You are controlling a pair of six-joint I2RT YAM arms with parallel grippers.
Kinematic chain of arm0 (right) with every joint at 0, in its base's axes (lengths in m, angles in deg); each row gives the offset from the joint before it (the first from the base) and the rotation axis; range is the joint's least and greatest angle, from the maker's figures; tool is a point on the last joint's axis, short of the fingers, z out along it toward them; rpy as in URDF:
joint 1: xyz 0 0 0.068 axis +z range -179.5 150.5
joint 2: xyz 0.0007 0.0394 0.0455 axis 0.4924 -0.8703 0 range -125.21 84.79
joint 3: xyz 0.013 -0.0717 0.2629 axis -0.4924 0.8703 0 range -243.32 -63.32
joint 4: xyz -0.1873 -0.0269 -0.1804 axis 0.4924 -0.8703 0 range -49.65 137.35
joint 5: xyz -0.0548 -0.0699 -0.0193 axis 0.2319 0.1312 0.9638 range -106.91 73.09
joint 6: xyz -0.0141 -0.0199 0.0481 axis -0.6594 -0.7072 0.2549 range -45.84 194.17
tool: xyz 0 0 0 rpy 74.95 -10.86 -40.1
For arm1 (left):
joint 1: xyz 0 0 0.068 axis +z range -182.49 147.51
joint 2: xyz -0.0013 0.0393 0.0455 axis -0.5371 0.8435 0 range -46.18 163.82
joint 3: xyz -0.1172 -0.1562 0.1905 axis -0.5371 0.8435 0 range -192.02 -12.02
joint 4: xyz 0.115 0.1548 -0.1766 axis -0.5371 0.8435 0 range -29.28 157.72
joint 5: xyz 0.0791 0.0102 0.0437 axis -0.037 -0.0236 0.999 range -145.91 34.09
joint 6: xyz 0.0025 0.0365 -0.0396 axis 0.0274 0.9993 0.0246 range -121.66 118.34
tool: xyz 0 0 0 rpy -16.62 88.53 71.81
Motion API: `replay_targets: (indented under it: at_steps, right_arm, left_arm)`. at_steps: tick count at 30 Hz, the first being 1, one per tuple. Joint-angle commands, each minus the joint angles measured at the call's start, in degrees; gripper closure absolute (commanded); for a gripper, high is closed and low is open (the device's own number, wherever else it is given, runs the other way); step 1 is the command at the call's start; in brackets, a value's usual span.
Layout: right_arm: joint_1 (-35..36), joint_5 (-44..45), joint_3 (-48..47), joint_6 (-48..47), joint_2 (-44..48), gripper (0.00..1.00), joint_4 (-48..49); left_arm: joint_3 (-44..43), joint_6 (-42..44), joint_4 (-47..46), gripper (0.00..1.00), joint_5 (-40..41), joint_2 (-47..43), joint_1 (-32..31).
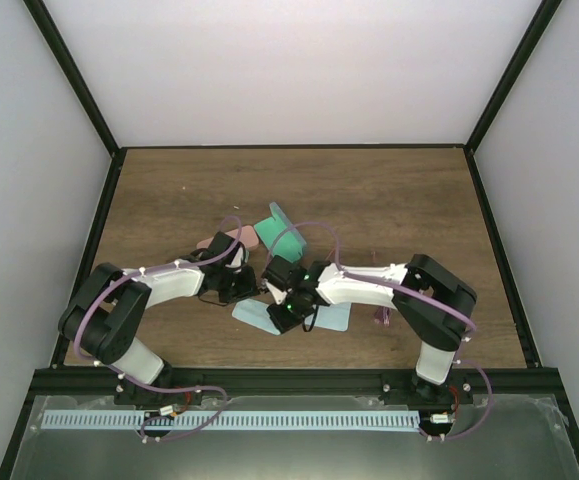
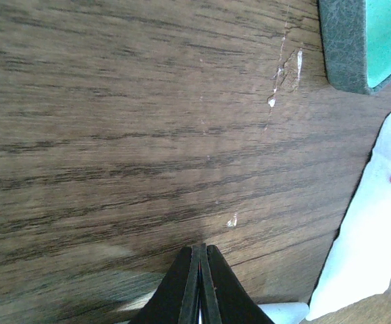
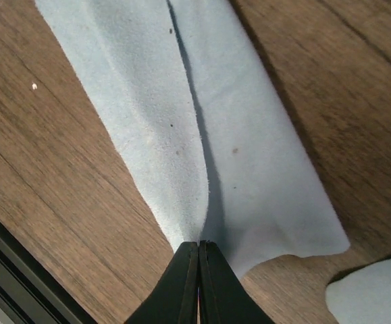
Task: Organize the sunglasses
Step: Adjust the glasses cleaning cloth at the center of the board.
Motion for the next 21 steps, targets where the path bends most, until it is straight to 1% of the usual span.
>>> replay_targets:
  at_steps: [1,13,21]
  right_arm:
    - [1.34,0.97,-2.83,0.10,1.11,0.99,-0.77]
    - [2.81,0.72,-3.39,-0.35,-0.17,0.98,-1.03]
    - [3.29,-0.56,-3.00,-1.74,-0.81,0.93,-1.09]
  left_arm:
    - [1.81,0.03,3.62,0.96,2.64,1.75,0.03]
    - [1.98,-0.03,3.24,0.96,2.66,2.08,0.03]
    - [1.73,0.04,3.11,0.96,2.58,2.68,0.03]
